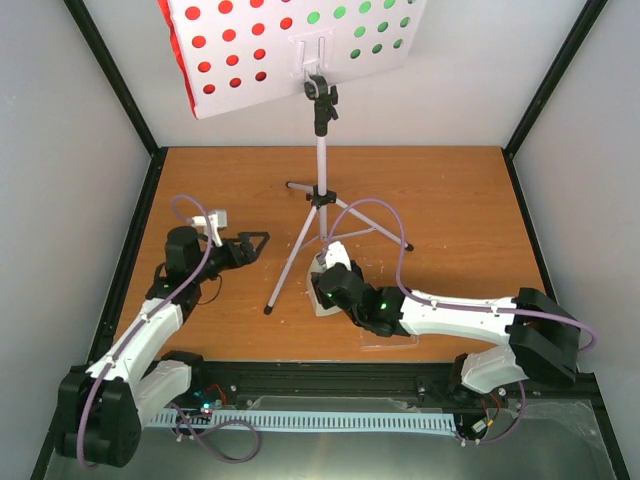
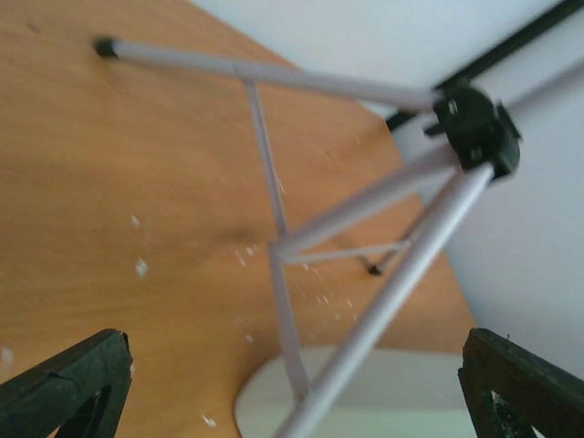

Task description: Pack up the instrument practice props

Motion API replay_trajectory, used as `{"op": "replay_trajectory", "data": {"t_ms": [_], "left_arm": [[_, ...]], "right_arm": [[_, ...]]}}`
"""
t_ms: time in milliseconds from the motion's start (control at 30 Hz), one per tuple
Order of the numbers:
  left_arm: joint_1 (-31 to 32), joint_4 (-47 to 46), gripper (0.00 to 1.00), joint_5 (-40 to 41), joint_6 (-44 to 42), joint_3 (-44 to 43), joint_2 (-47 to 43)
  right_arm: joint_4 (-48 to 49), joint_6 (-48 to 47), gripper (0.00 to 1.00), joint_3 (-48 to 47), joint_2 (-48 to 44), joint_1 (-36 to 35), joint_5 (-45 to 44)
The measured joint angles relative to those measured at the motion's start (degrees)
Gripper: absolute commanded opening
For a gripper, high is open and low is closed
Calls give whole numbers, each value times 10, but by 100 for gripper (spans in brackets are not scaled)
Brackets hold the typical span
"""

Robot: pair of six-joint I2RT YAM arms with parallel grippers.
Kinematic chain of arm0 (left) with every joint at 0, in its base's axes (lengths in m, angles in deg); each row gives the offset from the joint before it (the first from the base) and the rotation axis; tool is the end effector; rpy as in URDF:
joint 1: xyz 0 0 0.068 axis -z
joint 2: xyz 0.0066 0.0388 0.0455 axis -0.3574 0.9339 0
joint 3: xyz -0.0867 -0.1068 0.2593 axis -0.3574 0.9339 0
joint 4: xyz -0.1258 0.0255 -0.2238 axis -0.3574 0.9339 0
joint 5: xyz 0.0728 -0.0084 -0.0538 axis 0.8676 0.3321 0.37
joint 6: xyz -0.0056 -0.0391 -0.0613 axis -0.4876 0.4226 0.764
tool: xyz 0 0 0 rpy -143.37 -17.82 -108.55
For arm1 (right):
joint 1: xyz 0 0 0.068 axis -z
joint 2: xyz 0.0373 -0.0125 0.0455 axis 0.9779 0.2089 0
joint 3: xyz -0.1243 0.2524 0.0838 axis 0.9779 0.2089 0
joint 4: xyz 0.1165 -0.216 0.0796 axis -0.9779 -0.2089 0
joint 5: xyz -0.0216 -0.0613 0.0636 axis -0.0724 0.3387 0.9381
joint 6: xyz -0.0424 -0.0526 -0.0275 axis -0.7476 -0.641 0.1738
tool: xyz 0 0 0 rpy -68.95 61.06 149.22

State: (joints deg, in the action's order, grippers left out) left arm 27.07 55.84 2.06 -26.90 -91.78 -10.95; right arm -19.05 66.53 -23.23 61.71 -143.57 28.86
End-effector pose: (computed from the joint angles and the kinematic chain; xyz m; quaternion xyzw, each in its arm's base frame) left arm 0.2077 -0.0552 0.2434 -0.0543 0.8067 -0.4123 0.4199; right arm 0.1518 0.2591 0.2328 -0.2140 0.8448 0.1214 0.4752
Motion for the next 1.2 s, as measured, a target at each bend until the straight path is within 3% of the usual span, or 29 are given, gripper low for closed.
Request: {"op": "replay_trajectory", "data": {"t_ms": [67,233,400,567,700,900,1200], "left_arm": [[31,9,98,0,6,4,0],[77,28,90,3,18,4,-2],[116,65,77,11,31,4,-28],[173,104,72,23,47,1,-69],[236,123,71,34,67,-10,-68],[304,108,67,38,92,-25,-24],[308,35,68,22,84,-25,61]], "right_arm": [[7,2,69,0,10,2,0],[22,7,88,0,12,3,-2],[9,-13,83,-8,-42,3,14],[-15,-35,80,-27,-153,15,31],[-31,-24,76,-13,-225,115,79],[-54,28,69,92,-243,275,213],[-45,101,67,181,-229,318,354]]}}
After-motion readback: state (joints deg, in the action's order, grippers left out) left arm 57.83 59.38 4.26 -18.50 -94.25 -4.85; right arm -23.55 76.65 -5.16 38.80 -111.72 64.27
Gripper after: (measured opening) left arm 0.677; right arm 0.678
